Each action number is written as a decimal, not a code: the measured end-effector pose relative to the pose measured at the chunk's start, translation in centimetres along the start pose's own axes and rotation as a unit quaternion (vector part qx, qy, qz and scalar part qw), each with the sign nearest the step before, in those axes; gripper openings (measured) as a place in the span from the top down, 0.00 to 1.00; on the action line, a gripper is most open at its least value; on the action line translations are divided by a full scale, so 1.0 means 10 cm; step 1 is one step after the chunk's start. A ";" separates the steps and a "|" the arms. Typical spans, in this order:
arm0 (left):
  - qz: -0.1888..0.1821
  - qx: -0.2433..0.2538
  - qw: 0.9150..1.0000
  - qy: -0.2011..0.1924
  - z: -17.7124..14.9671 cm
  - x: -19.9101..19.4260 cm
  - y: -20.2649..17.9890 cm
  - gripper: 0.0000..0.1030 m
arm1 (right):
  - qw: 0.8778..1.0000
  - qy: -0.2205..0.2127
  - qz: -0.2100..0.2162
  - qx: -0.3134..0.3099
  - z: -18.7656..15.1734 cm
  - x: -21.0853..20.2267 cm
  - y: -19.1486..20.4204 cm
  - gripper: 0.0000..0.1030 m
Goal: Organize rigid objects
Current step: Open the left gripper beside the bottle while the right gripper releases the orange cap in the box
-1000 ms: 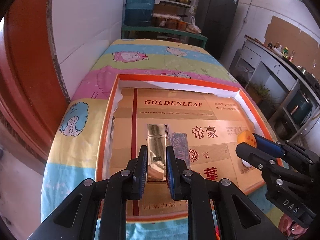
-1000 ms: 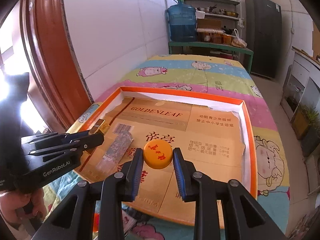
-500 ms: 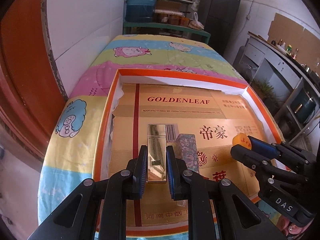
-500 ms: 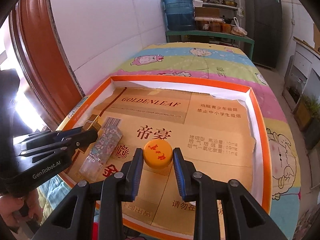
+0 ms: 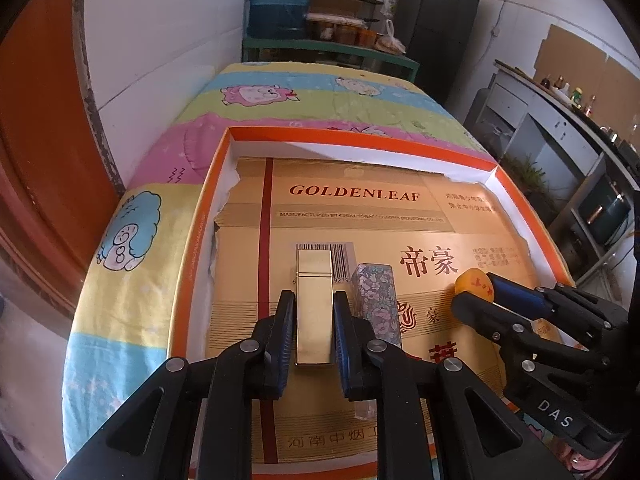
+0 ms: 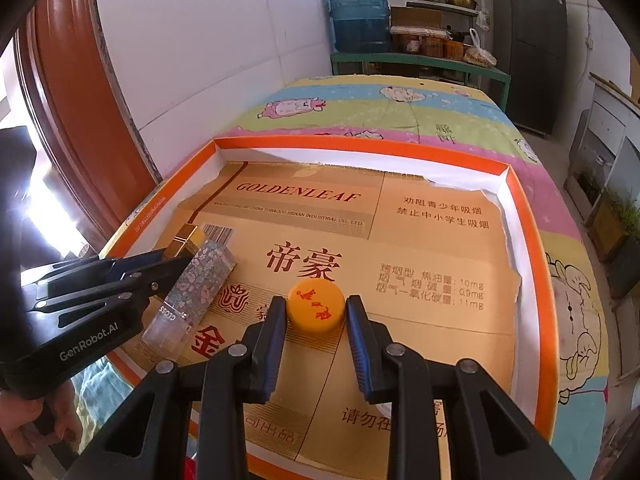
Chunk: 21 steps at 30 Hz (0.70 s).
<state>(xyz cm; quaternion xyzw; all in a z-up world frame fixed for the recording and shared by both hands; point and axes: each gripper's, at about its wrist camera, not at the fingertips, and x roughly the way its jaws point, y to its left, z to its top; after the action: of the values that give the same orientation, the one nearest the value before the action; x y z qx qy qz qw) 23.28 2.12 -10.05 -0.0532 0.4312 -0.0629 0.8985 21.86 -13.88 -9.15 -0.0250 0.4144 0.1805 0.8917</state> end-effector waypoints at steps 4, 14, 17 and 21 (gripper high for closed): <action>-0.005 -0.002 1.000 -0.001 0.01 0.01 0.01 0.77 | 1.000 -0.002 -0.009 -0.009 -0.01 0.01 0.03 0.70; -0.020 -0.011 1.000 -0.018 0.02 -0.09 0.03 0.73 | 1.000 -0.014 -0.018 -0.010 -0.01 -0.06 0.05 0.64; -0.025 -0.015 0.999 -0.025 0.02 -0.15 0.04 0.67 | 1.000 -0.015 -0.016 -0.007 0.00 -0.09 0.05 0.64; -0.030 -0.013 0.999 -0.029 0.01 -0.20 0.02 0.67 | 1.000 -0.015 -0.013 -0.005 -0.01 -0.12 0.05 0.64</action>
<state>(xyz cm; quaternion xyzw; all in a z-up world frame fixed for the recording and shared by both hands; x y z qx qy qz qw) 22.15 2.70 -8.44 -0.0801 0.4041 -0.0828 0.9074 20.97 -13.81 -8.28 -0.0322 0.3997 0.1709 0.9000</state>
